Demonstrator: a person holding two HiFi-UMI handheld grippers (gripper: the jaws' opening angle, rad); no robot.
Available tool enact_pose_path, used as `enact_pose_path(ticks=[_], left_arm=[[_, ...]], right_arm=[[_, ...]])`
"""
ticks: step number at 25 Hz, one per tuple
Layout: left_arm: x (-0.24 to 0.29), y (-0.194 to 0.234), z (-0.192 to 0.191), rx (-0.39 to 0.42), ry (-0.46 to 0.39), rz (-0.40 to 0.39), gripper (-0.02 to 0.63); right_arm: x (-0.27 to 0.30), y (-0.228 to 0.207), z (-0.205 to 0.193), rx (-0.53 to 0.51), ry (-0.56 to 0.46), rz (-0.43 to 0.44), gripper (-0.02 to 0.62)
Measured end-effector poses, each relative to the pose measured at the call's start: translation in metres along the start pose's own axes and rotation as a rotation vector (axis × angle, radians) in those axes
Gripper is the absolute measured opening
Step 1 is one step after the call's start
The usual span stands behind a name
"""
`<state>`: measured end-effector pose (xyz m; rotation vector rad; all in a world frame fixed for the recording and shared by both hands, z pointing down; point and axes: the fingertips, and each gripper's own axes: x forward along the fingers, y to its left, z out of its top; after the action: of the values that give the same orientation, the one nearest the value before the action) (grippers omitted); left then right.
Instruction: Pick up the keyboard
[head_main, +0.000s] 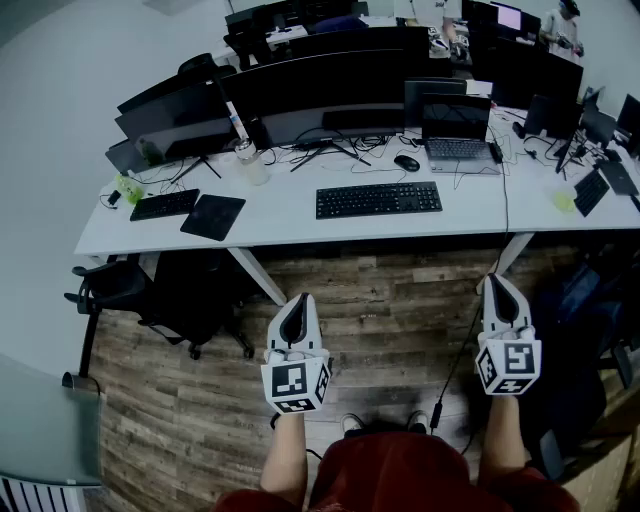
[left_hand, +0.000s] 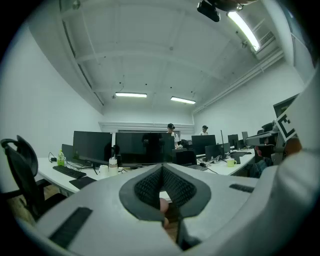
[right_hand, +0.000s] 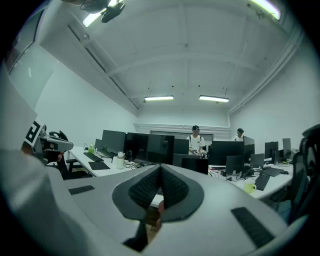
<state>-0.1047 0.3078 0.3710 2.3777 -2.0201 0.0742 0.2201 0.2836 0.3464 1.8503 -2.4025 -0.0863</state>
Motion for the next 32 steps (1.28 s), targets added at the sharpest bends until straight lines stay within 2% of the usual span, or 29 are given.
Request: enact_pose_path(ticks=[14,20,26,32], left_arm=[[-0.008,0.062,-0.007,-0.030,0.017,-0.017,0.006],[-0.006,0.078,-0.011,-0.057,0.019,-0.046,0.006],[0.008,0.085,-0.015,-0.059,0.030,-0.069,0.006],[0.036,0.087,-0.022,-0.055,0.044,-0.061,0.006]], right_arm=[[0.022,0.065,0.002,0.038,0.017,-0.004,-0.006],[0.025,0.091,0.004,0.017,0.042,-0.003,-0.005],[0.030,0.093,-0.001,0.025,0.064,-0.022,-0.006],[0.061,0.084,-0.009,0.043,0.062,-0.018,-0.005]])
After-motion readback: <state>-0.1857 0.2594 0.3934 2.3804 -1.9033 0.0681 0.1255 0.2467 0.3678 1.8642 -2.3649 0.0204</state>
